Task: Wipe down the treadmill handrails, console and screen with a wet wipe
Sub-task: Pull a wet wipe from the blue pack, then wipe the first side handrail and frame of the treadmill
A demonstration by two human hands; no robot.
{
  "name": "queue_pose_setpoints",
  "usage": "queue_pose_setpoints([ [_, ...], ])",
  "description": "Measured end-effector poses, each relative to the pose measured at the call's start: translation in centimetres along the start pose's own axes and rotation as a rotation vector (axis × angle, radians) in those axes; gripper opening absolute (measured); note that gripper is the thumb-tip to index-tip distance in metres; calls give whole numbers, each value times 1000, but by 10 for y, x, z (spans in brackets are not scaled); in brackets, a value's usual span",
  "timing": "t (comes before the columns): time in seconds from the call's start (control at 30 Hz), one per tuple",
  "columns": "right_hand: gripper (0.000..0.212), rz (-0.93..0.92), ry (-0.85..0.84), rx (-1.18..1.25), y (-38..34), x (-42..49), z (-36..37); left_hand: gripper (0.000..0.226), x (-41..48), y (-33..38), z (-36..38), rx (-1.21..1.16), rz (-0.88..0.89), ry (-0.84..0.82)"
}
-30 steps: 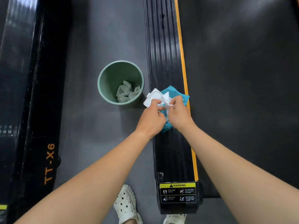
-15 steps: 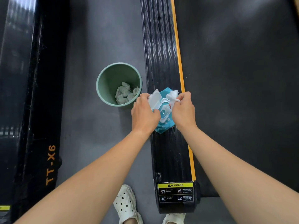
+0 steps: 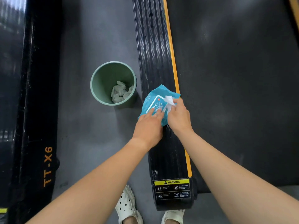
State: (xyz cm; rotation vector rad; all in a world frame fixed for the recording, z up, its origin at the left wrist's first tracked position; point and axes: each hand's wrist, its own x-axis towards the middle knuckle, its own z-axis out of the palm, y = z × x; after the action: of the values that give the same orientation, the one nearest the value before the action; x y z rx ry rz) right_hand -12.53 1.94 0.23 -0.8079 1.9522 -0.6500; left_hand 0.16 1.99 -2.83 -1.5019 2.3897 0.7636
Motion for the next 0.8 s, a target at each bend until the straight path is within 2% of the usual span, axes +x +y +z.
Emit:
queue_pose_setpoints([
  [0.1, 24, 19, -35, -20, 7, 1, 2, 69, 1, 0, 4, 115, 10, -24],
  [0.27, 26, 21, -77, -57, 6, -1, 2, 69, 7, 3, -5, 124, 1, -138],
  [0.33, 24, 7, -53, -42, -1, -5, 0, 63, 6, 4, -12, 20, -26, -146],
  [0.43, 21, -14, -26, -19, -19, -14, -9, 42, -2, 10, -34, -223, -146, -20],
  [0.57, 23, -62, -31, -4, -62, -32, -29, 37, -19, 16, -81, -442, -245, 109],
  [0.7, 24, -153, -55, -4, -107, -56, -47, 19, -25, 20, -142, -825, -370, 216],
  [0.8, 22, -241, -105, -18, -153, -87, -62, 25, -47, 30, -210, -950, -334, 286],
])
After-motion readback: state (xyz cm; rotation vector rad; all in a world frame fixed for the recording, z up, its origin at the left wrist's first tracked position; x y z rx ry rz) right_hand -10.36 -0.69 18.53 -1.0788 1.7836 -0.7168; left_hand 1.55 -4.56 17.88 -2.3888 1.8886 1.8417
